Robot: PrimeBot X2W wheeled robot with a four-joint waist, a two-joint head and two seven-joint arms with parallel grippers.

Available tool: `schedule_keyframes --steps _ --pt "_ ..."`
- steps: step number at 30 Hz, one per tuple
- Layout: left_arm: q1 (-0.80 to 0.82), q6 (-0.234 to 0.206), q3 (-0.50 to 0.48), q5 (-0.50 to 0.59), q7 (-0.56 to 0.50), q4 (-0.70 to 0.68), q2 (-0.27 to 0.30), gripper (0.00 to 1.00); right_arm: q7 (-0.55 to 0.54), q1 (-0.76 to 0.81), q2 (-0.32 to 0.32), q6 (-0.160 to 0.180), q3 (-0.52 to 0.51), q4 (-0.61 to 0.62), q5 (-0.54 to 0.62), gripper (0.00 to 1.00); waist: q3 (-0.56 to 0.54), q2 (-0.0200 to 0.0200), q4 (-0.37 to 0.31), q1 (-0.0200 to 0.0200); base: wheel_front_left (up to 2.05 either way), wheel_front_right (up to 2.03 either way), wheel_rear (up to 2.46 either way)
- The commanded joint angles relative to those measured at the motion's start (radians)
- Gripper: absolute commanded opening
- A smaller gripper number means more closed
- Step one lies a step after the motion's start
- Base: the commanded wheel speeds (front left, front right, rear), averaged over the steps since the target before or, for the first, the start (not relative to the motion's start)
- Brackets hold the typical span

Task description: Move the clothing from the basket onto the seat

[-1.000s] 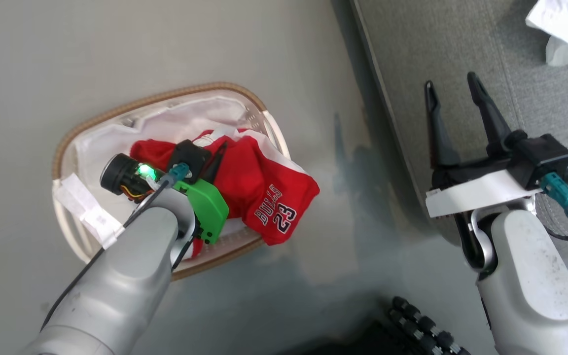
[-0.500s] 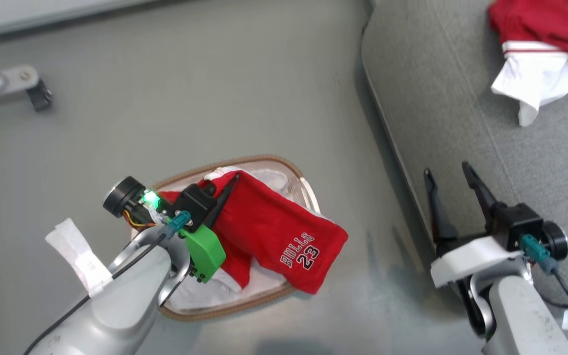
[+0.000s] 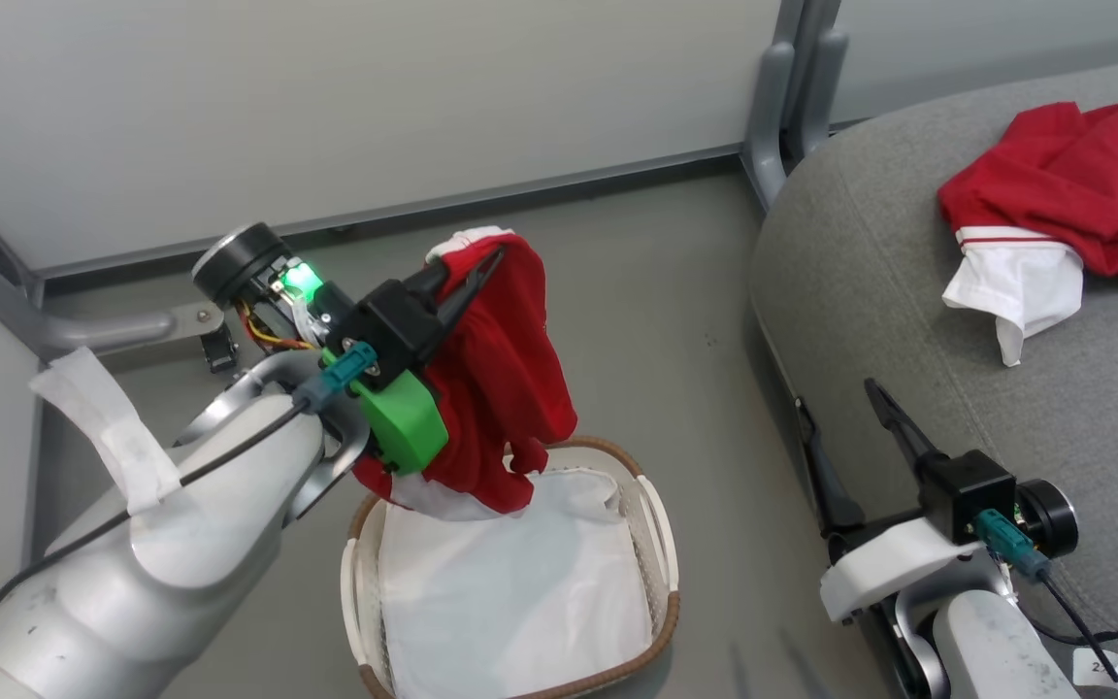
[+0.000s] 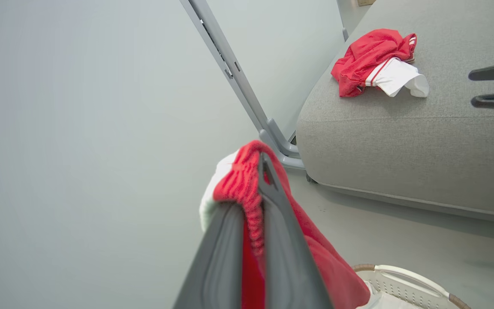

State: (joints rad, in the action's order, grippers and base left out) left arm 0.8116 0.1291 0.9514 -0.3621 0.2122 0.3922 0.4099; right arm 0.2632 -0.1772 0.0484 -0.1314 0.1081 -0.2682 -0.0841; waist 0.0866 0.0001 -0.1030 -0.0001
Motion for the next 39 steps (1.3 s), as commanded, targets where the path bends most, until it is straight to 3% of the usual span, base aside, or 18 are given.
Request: schedule_keyframes --steps 1,6,19,34,39 --pt "0.023 0.002 -0.008 -0.011 -0.006 -0.008 0.012 0.0 0.002 -0.016 0.004 0.001 0.014 -0.003 0.008 1.0 -0.064 -0.0001 0.032 0.0001 0.0 0.0 0.0" --pt "0.068 -0.003 -0.035 -0.037 -0.014 -0.005 0.007 0.0 0.002 -0.057 0.004 0.001 0.078 -0.002 0.013 1.0 -0.077 -0.0001 0.029 0.0001 0.0 0.0 0.0" --pt "0.143 -0.008 -0.01 -0.039 -0.069 -0.016 -0.068 0.0 0.002 -0.13 0.004 0.001 0.359 -0.092 -0.043 1.0 -0.096 -0.0001 0.044 0.0001 0.0 0.0 0.0" --pt "0.187 -0.002 0.061 -0.053 -0.13 -0.174 -0.119 0.0 0.002 -0.201 0.004 0.001 0.288 -0.173 0.004 1.0 -0.11 -0.0001 0.086 0.0001 0.0 0.0 0.0" --pt "0.191 -0.002 0.079 -0.058 -0.137 -0.243 -0.129 0.0 0.002 -0.237 0.004 0.001 0.354 -0.198 -0.03 1.0 -0.113 -0.0001 0.097 0.0001 0.0 0.0 0.0"
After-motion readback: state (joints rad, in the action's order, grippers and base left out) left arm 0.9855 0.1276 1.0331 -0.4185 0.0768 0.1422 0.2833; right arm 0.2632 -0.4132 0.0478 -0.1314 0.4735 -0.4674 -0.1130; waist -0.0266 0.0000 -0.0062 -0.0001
